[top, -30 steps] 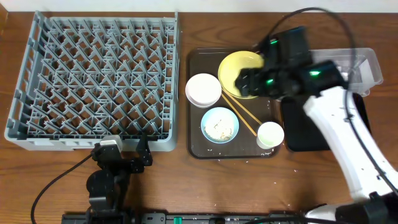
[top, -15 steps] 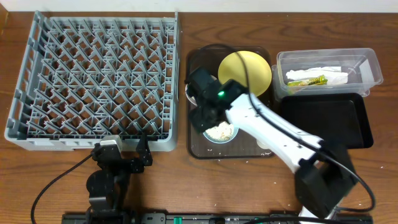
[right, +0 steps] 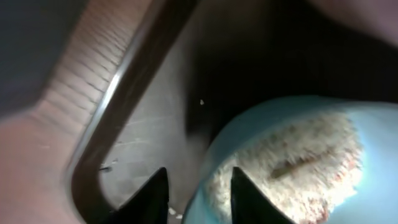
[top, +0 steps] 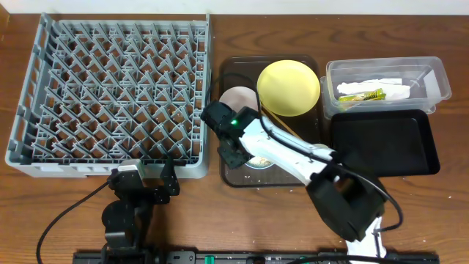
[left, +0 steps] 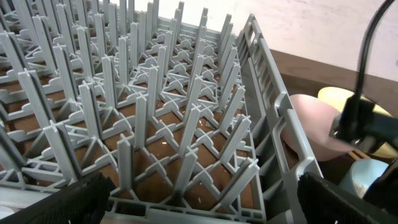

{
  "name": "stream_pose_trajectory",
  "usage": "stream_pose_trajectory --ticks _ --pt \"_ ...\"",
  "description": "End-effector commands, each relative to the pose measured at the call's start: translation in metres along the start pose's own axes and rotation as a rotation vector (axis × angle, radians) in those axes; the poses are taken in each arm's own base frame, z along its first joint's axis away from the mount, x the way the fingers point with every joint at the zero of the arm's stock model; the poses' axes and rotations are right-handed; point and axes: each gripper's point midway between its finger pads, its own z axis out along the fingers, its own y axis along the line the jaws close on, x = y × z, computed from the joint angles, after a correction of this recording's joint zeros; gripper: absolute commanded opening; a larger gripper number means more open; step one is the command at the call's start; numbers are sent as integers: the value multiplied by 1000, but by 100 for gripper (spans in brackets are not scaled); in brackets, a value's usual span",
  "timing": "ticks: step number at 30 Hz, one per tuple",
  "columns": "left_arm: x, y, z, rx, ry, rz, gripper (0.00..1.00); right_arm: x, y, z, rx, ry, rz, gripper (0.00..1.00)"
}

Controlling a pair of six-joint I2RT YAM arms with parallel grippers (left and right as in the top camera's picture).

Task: Sort waste into correct bins and load items into the dishwasher
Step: 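Grasp the blue bowl of rice with the right gripper and lift, then tip the blue bowl over the black tray to pour out the rice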

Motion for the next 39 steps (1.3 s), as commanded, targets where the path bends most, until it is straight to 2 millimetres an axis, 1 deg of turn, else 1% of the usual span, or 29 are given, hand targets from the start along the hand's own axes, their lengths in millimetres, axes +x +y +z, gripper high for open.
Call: stream_pose_trajectory --ticks 1,2,7,11,15,17,19,24,26,28,30,33,36,39 --pt "11 2 2 0 35 -11 98 0 -1 0 25 -5 -10 21" --pt "11 2 2 0 35 -11 98 0 -1 0 25 -5 -10 19" --pt "11 2 2 0 35 -11 98 1 -1 0 29 -3 -11 2" --pt "11 2 2 0 35 -12 98 2 -3 -1 33 7 -9 1" --pt "11 2 2 0 35 -11 98 1 -6 -12 47 20 -10 1" --pt "11 2 2 0 35 -12 98 0 -4 -24 47 25 -14 1" --pt "11 2 2 0 35 -12 98 -2 -3 -39 36 21 -12 1" --pt "11 2 2 0 35 -11 98 -6 -2 -91 -81 -41 -43 1" --pt "11 2 2 0 35 -11 98 -6 -11 -114 -109 -82 -16 1" --pt "11 2 2 0 35 -11 98 -3 -25 -134 -124 -117 14 1" --pt "11 2 2 0 35 -12 98 0 -43 -154 -136 -151 59 1" --pt "11 2 2 0 35 -12 98 8 -73 -174 -139 -186 135 1" --pt "11 2 2 0 35 -11 98 21 -105 -180 -123 -191 224 1" --pt "11 2 2 0 35 -11 98 41 -135 -172 -126 -172 308 1"
